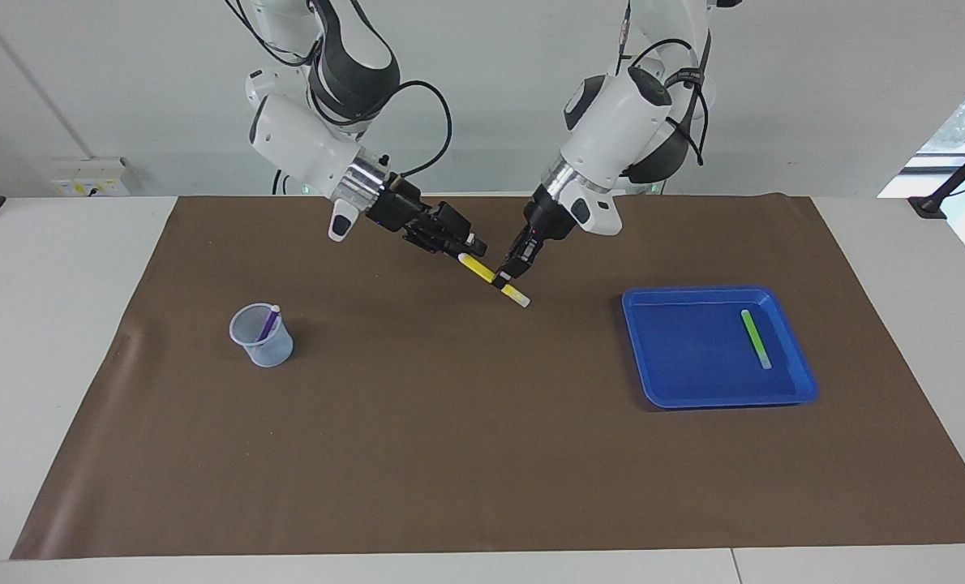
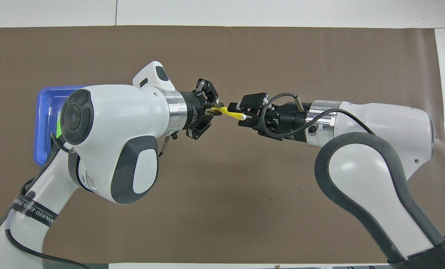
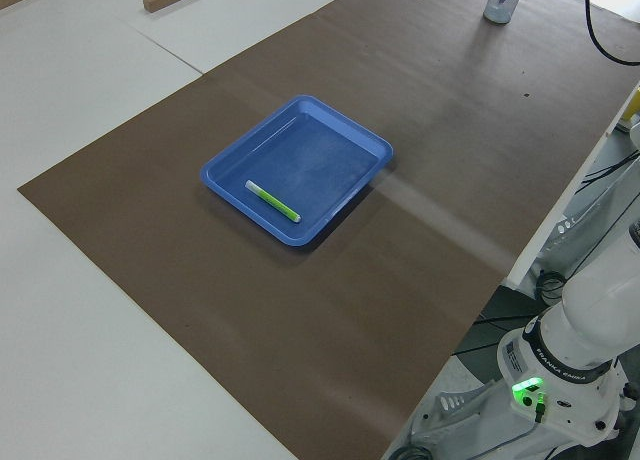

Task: Transfer and insert pens with both arms
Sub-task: 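Close the right gripper on the yellow pen and open the left gripper, then insert the yellow pen into the cup while the left gripper reaches the tray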

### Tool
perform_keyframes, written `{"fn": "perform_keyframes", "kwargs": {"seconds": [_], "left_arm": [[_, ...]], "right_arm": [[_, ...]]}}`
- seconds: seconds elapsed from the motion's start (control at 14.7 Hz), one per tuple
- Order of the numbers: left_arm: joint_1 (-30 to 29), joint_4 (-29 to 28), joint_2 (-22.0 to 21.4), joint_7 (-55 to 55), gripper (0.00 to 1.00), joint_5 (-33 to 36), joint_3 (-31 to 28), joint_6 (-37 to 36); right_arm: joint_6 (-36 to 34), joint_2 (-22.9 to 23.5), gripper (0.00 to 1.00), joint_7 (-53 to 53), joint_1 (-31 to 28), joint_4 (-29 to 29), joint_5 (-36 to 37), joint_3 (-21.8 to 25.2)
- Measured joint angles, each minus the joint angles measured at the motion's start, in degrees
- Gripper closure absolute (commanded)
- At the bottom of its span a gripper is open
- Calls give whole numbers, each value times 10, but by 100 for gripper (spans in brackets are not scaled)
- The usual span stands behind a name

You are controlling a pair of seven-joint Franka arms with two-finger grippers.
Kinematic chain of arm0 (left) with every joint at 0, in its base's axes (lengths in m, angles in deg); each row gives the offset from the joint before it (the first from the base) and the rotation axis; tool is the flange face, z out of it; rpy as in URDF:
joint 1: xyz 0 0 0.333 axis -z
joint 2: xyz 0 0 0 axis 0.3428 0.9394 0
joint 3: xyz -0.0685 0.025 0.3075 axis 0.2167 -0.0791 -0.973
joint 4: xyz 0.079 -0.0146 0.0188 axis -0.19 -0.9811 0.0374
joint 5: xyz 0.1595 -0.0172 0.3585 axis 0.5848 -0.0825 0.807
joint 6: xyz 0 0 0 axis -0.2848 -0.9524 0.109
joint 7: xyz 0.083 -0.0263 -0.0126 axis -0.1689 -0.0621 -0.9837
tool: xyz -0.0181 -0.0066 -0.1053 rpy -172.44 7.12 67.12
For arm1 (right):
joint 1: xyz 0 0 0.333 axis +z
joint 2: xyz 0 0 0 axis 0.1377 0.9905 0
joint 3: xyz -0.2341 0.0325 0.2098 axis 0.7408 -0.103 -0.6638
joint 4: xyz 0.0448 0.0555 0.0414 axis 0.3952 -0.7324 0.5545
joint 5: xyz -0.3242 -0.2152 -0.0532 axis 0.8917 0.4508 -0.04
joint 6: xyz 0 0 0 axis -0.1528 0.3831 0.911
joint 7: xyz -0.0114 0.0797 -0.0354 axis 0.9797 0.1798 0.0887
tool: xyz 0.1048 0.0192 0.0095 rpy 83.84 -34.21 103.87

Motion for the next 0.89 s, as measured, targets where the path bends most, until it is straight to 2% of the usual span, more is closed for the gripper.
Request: {"fn": "perform_keyframes", "kwargs": {"seconds": [0.07, 0.14, 0.61, 0.68, 0.75, 0.89], "left_arm": [[0, 0, 0, 0, 100, 0, 0, 0], [0, 0, 0, 0, 100, 0, -2, 2], [0, -1, -1, -1, 100, -1, -5, 6], [0, -1, -1, -1, 27, -1, -5, 6], [0, -1, -1, 1, 0, -1, -5, 5], [0, -2, -1, 20, 0, 0, -3, 0]], "right_arm": [[0, 0, 95, 0, 0, 0, 0, 0], [0, 1, 100, 0, 0, -1, 0, 0], [-3, 1, 100, 6, -1, -2, -1, 0], [-3, 1, 100, 6, -1, -2, -1, 0], [-4, 1, 100, 6, -1, -2, -1, 0], [-4, 1, 100, 6, -1, 0, -1, 1]]}}
